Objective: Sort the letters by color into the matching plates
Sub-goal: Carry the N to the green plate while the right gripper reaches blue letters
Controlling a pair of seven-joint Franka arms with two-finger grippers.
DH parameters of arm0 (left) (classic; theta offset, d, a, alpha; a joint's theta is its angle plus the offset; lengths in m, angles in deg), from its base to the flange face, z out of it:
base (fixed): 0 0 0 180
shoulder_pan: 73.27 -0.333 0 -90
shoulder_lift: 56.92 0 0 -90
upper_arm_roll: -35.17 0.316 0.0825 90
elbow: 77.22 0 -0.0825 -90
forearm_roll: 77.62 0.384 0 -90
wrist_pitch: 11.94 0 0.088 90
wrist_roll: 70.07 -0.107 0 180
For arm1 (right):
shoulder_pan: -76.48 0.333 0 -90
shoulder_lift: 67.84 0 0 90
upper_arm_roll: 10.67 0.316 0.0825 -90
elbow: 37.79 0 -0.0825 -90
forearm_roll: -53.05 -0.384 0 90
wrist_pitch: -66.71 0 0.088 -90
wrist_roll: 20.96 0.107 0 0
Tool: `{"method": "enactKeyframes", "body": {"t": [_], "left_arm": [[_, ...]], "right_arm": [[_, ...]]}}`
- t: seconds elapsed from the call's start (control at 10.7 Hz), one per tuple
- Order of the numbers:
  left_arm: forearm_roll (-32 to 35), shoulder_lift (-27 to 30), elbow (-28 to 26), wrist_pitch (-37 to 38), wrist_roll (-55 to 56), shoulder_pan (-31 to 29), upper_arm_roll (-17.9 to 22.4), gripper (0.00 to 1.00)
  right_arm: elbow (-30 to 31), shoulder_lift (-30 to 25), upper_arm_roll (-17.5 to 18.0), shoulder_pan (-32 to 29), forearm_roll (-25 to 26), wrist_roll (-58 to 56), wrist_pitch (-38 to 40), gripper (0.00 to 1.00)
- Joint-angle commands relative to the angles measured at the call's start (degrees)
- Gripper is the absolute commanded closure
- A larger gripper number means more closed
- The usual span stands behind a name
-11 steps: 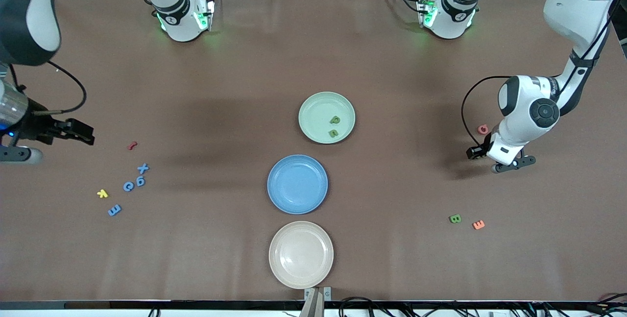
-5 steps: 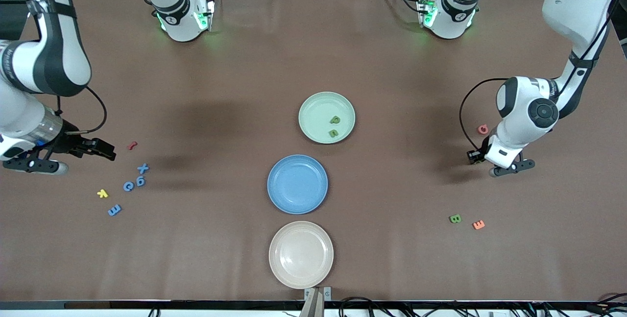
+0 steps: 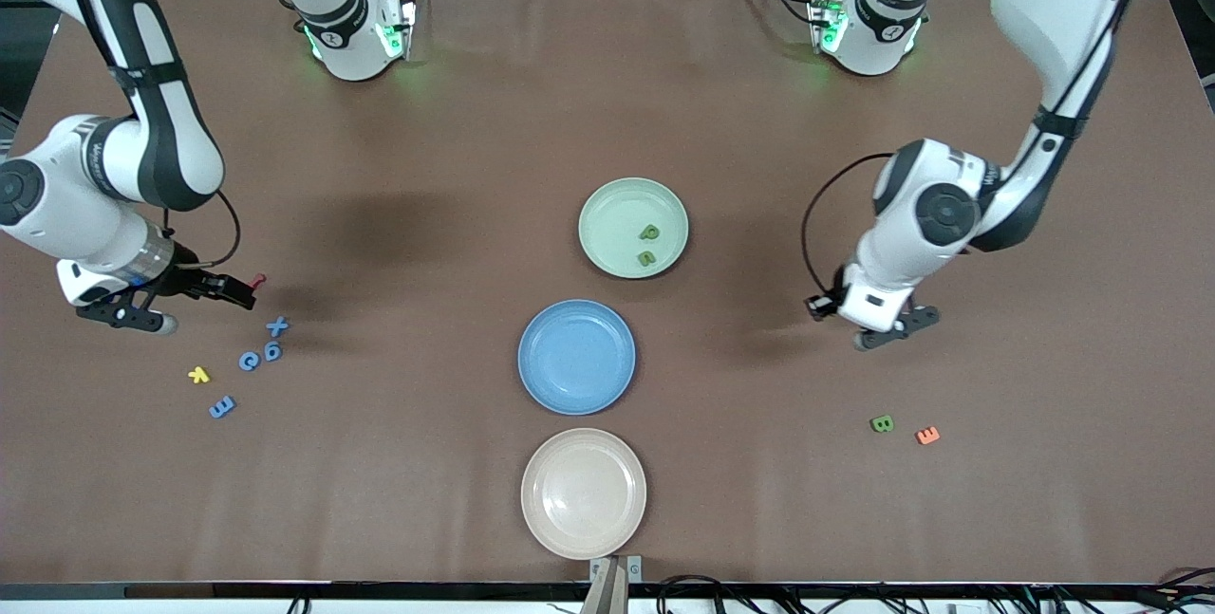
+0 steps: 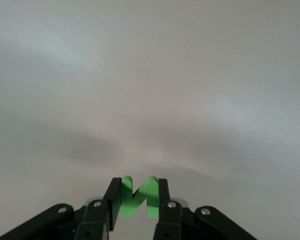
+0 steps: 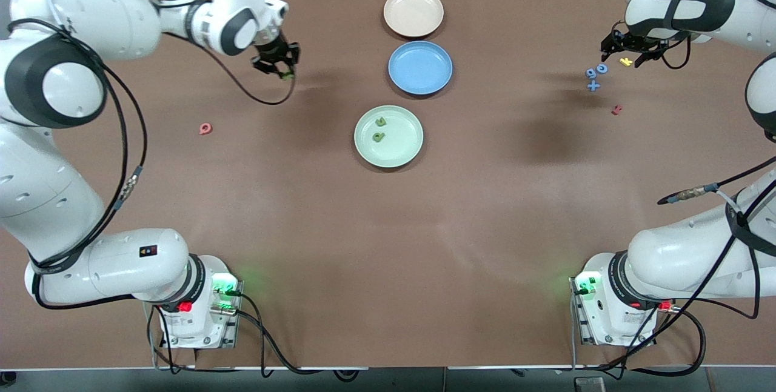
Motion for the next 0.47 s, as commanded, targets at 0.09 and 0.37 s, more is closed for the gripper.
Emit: {"method": "enactKeyframes", "body": {"t": [0.09, 0.37], "left_arm": [[-0.9, -0.2, 1.3, 2.1, 15.3, 12.9, 0.1, 1.00], [-0.7, -3.8, 4.2, 2.1, 25.3, 22.5, 0.2, 1.00]], "right_arm": [[-0.3, 6.3, 0.7, -0.8, -4.6, 1.0, -8.3, 0.00], [-0.4, 10.2, 0.7, -0.5, -4.6, 1.0, -12.7, 0.00]]}}
